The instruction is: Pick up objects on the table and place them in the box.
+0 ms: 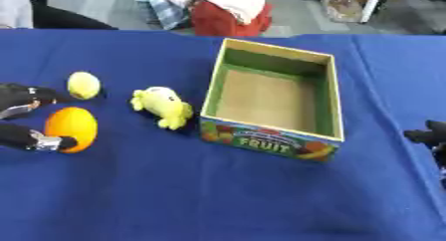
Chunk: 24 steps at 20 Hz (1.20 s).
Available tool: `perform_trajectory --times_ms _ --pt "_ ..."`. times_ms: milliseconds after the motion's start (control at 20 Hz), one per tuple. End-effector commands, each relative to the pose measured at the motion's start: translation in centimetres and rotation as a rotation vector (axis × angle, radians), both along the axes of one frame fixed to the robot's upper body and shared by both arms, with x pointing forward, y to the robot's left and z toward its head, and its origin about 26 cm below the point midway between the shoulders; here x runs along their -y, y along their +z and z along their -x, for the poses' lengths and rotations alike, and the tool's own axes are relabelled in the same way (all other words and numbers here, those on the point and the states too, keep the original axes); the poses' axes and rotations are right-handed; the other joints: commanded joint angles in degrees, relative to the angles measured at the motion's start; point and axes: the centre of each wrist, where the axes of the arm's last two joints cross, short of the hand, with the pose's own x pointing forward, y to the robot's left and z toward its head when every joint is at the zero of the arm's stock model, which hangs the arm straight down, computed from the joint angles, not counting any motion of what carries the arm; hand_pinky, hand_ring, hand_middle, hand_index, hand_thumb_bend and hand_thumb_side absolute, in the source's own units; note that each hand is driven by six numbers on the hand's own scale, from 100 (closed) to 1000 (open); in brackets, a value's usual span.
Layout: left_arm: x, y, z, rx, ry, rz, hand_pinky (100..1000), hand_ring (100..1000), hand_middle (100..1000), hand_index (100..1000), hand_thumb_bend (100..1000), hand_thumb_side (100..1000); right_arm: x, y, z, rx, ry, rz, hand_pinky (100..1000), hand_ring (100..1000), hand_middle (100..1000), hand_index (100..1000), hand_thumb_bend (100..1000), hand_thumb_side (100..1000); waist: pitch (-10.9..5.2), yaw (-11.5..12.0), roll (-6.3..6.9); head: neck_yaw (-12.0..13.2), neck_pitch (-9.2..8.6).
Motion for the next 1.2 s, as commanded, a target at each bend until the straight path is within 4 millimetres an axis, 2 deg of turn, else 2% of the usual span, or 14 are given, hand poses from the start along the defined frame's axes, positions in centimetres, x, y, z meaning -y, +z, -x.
perform_trajectory --times_ms 50,300,500,700,750,800,850,900,1100,1200 --pt "0.0 1.1 -0.1 0.038 -0.008 -0.046 877 862 830 1000 544 1000 0.0 0.5 0.0 0.016 0.01 0.004 952 777 621 835 100 1000 -0.88 -0.1 0.1 -0.78 -0.01" --pt "0.2 1.0 -0.2 0.06 -0.024 -0.06 827 818 778 959 451 1000 -0.1 0.6 0.0 0.014 0.009 0.005 952 777 621 835 100 1000 -0.65 -0.12 0.19 -1.87 0.11" --pt "0.3 0.9 -0.2 0.083 -0.029 -0.055 766 762 729 913 314 998 -0.2 0.5 0.0 0.013 0.008 0.005 953 777 621 836 100 1000 -0.57 -0.18 0.22 -2.1 0.19" --pt "0.6 0.9 -0.1 0.109 -0.047 -0.029 661 655 629 830 121 690 -0.2 0.5 0.0 0.011 0.007 0.005 953 777 621 836 100 1000 -0.58 -0.15 0.26 -2.16 0.26" --pt "0.7 0.9 -0.1 0.114 -0.054 -0.017 628 619 598 796 100 630 -0.2 0.5 0.0 0.011 0.007 0.004 953 777 621 836 100 1000 -0.58 -0.15 0.26 -2.18 0.27" --pt "0.8 0.9 0.0 0.116 -0.06 -0.001 608 599 578 771 100 582 -0.2 0.5 0.0 0.011 0.006 0.004 953 777 621 836 100 1000 -0.6 -0.15 0.26 -2.17 0.28" --pt "0.9 0.8 0.0 0.117 -0.065 0.014 608 599 578 771 100 582 -0.2 0.5 0.0 0.011 0.006 0.004 953 777 621 836 100 1000 -0.61 -0.15 0.26 -2.17 0.28" --pt "1.1 0.8 0.1 0.12 -0.076 0.032 552 546 531 699 100 453 -0.2 0.5 0.0 0.01 0.006 0.004 953 777 621 836 100 1000 -0.64 -0.13 0.27 -2.15 0.3" --pt "1.8 0.9 0.4 0.123 -0.115 0.104 515 497 481 625 100 265 -0.2 0.5 0.0 0.007 0.006 0.002 953 777 621 836 100 1000 -0.76 -0.07 0.3 -2.16 0.34" --pt "2.0 1.1 0.5 0.118 -0.126 0.136 500 479 463 601 100 255 -0.1 0.5 0.0 0.006 0.005 0.001 953 777 621 837 100 1000 -0.83 -0.07 0.3 -2.17 0.38"
